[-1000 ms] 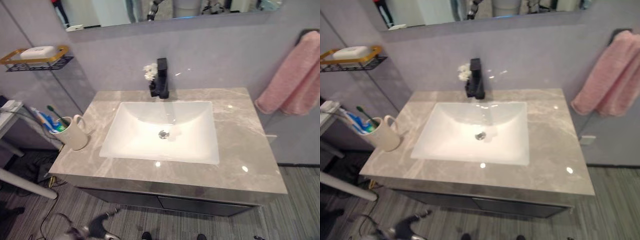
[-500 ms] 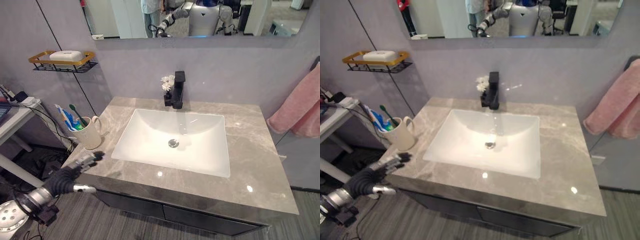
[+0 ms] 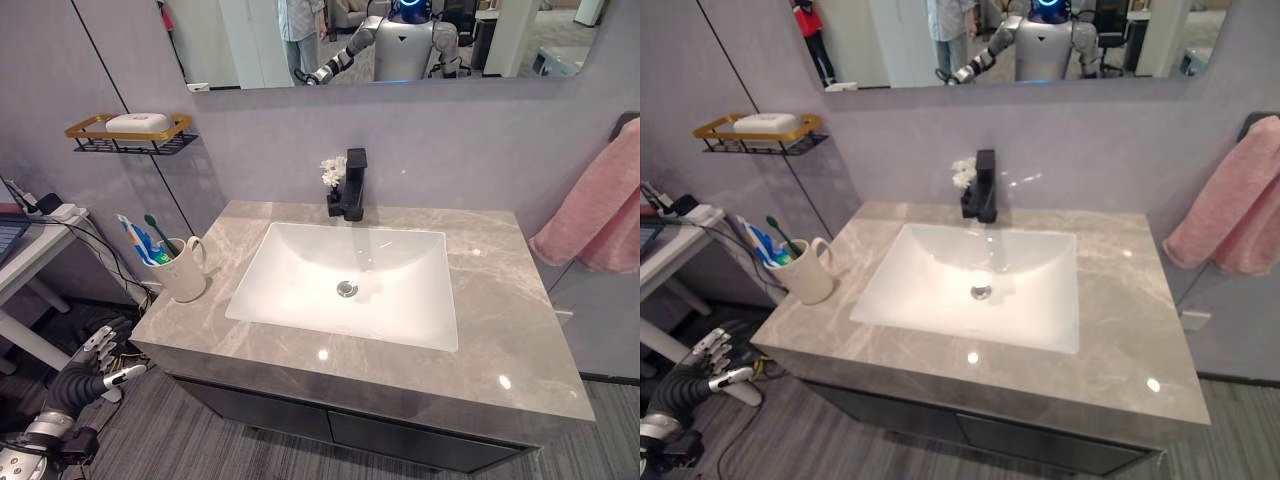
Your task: Put brush and paste in cup on sink, flatten towel.
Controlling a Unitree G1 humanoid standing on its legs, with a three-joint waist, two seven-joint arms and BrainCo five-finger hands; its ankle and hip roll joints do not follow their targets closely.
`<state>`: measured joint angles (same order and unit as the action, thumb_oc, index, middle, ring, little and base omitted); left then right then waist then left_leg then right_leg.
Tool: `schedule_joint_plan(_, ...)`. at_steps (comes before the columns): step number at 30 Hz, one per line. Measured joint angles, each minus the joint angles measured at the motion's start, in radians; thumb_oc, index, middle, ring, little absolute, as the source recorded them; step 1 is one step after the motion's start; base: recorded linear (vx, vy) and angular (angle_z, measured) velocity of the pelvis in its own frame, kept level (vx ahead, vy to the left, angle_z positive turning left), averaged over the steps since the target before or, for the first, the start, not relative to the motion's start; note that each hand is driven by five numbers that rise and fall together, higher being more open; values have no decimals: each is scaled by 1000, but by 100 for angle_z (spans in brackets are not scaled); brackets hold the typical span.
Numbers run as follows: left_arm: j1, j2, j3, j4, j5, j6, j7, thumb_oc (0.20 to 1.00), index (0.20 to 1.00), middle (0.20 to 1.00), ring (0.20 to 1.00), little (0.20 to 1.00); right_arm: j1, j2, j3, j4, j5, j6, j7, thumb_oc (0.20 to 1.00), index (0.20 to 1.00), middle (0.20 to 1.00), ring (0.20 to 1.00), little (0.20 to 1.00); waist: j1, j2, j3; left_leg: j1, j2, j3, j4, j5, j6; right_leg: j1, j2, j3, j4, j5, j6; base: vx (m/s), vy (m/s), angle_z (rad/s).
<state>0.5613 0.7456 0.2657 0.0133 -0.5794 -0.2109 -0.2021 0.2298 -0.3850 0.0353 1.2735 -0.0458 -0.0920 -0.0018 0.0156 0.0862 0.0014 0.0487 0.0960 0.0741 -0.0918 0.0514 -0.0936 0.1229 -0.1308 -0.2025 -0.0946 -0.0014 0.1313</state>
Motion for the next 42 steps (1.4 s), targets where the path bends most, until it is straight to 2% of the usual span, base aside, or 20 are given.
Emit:
schedule_joint_plan(1,-15,-11,-1,39,-2,1,2,1000,1000,1000,1000,1000,-6,-8,-72,-1,43,-2,-15,1000,1000,1000,1000,1000,-2,6,4,1,-1,9,1,0,0,-1,-2,3,0,0,1,12,48,-5)
schedule_joint_plan(3,-20,-12,-1,66,-3,2,4,1000,1000,1000,1000,1000,-18,-23,-140,6,111,-3,-43,1000,1000,1000,1000,1000,-2,12,8,-1,-2,19,-1,0,0,-9,-3,10,0,1,2,13,39,-11)
schedule_joint_plan(10,-54,-16,-8,96,-6,1,3,1000,1000,1000,1000,1000,-22,-72,-157,37,153,-2,-62,1000,1000,1000,1000,1000,-6,13,13,-9,-2,41,1,-2,1,-31,-4,34,0,4,2,25,36,-10)
schedule_joint_plan(11,-59,-16,-7,117,-9,2,3,884,884,884,884,884,-30,-73,-171,38,154,-2,-63,1000,1000,1000,1000,1000,-7,15,16,-10,-1,47,1,-2,2,-35,-4,43,0,7,4,9,29,-19)
schedule_joint_plan(12,-67,-18,-8,126,-10,2,3,517,517,517,517,517,-34,-73,-171,40,155,-2,-63,1000,1000,1000,1000,1000,-19,12,26,-8,-2,48,1,-2,2,-36,-5,46,0,9,6,10,42,-18)
schedule_joint_plan(13,-85,-33,-7,145,-13,1,3,200,200,200,200,200,-37,-73,-172,42,159,-2,-63,1000,1000,1000,1000,1000,-24,11,34,-3,-3,54,0,-3,3,-36,-6,53,0,9,7,15,40,-14)
schedule_joint_plan(17,-108,-76,-7,181,-41,3,3,200,200,200,200,200,-39,-72,-169,41,159,-1,-63,1000,1000,1000,1000,1000,-31,10,40,-4,-2,76,-3,-11,6,-50,-6,70,0,13,10,6,33,-16)
schedule_joint_plan(27,-138,-80,-7,183,-41,1,32,200,200,200,200,200,-44,-61,-92,-10,149,-4,-61,1000,1000,1000,1000,1000,-31,-1,47,-17,-2,94,-3,-10,5,-72,-7,87,0,26,4,1,23,-5)
schedule_joint_plan(42,-192,-80,-7,195,-38,-4,72,200,200,200,200,200,-88,-56,-22,-47,108,-5,-62,1000,1000,1000,1000,1000,-7,-4,50,-79,-8,74,1,-2,7,-123,-11,68,0,32,4,-7,27,4)
